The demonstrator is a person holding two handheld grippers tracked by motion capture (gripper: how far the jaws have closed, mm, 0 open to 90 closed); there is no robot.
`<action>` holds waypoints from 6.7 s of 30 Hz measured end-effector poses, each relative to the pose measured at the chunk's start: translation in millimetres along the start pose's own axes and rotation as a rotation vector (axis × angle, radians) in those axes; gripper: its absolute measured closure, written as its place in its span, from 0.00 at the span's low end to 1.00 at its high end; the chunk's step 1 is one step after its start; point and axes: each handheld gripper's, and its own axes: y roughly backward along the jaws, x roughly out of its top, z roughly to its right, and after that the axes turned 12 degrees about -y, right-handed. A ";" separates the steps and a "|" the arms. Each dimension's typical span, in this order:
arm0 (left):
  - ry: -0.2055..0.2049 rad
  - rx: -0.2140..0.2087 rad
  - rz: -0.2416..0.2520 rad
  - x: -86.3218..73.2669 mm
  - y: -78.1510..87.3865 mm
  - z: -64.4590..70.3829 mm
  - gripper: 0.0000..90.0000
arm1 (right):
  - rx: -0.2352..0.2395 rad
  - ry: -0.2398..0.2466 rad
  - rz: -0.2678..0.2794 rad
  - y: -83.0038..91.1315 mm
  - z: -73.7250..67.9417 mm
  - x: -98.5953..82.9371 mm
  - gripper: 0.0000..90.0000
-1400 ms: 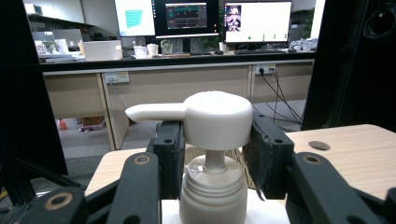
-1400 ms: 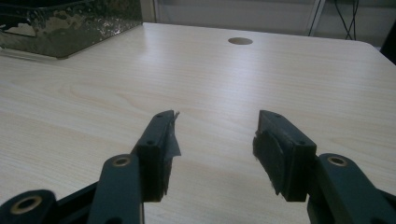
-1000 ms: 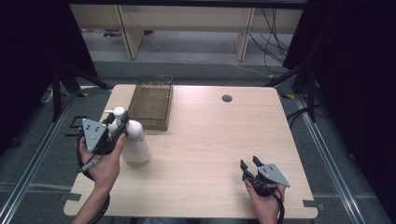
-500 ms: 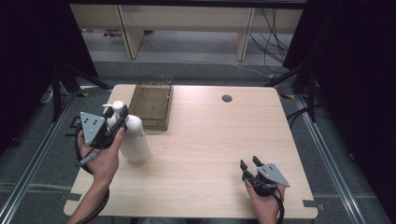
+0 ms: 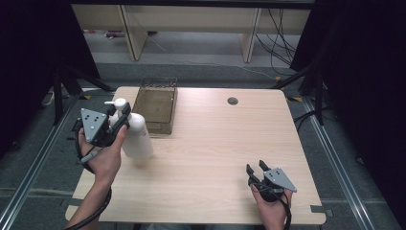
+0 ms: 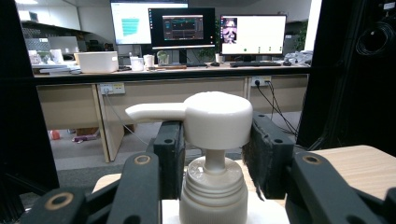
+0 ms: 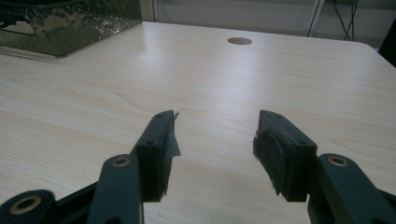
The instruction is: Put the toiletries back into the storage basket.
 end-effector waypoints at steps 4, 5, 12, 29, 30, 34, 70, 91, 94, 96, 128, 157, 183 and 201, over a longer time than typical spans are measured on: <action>-0.001 0.003 0.002 2.5 -2.2 -1.9 0.66 | -0.006 0.001 -0.008 0.9 0.4 0.4 0.53; -0.002 0.003 0.004 3.3 -2.8 -2.2 0.66 | -0.005 -0.002 -0.002 0.7 0.3 0.2 0.53; 0.002 0.008 0.011 8.6 -6.5 -6.4 0.66 | 0.002 -0.004 -0.002 0.2 0.0 0.0 0.53; -0.005 0.012 0.018 19.1 -17.3 -11.1 0.66 | -0.004 -0.003 -0.015 1.5 -0.2 0.4 0.53; -0.007 0.012 0.017 19.9 -18.0 -11.9 0.66 | -0.004 -0.003 -0.014 1.4 -0.2 0.3 0.53; -0.007 0.016 0.021 23.2 -20.2 -13.8 0.66 | -0.011 0.008 -0.008 1.5 0.3 0.6 0.53; -0.022 0.024 0.035 41.8 -44.9 -22.0 0.66 | -0.003 -0.026 -0.010 0.6 -2.2 -0.5 0.53; -0.034 0.026 0.043 50.5 -61.2 -25.5 0.66 | -0.012 -0.032 -0.020 1.3 -2.5 -0.3 0.53; -0.036 0.026 0.044 51.6 -63.6 -25.8 0.66 | -0.006 -0.010 -0.013 0.2 -1.1 -0.1 0.53; -0.038 0.026 0.042 52.1 -65.1 -26.4 0.66 | -0.007 -0.010 -0.014 0.3 -1.1 0.0 0.53; -0.040 0.036 0.028 50.7 -88.9 -29.7 0.66 | 0.003 0.000 -0.015 -0.4 0.1 0.3 0.53; -0.059 0.019 0.011 52.3 -111.7 -23.0 0.66 | -0.008 0.036 -0.015 -0.7 1.6 1.0 0.53; -0.062 0.006 -0.013 44.5 -126.7 -21.5 0.66 | -0.010 0.038 -0.028 0.4 1.3 1.4 0.52; -0.063 0.000 -0.013 39.1 -134.1 -20.0 0.66 | -0.005 0.038 -0.027 0.0 1.2 1.3 0.52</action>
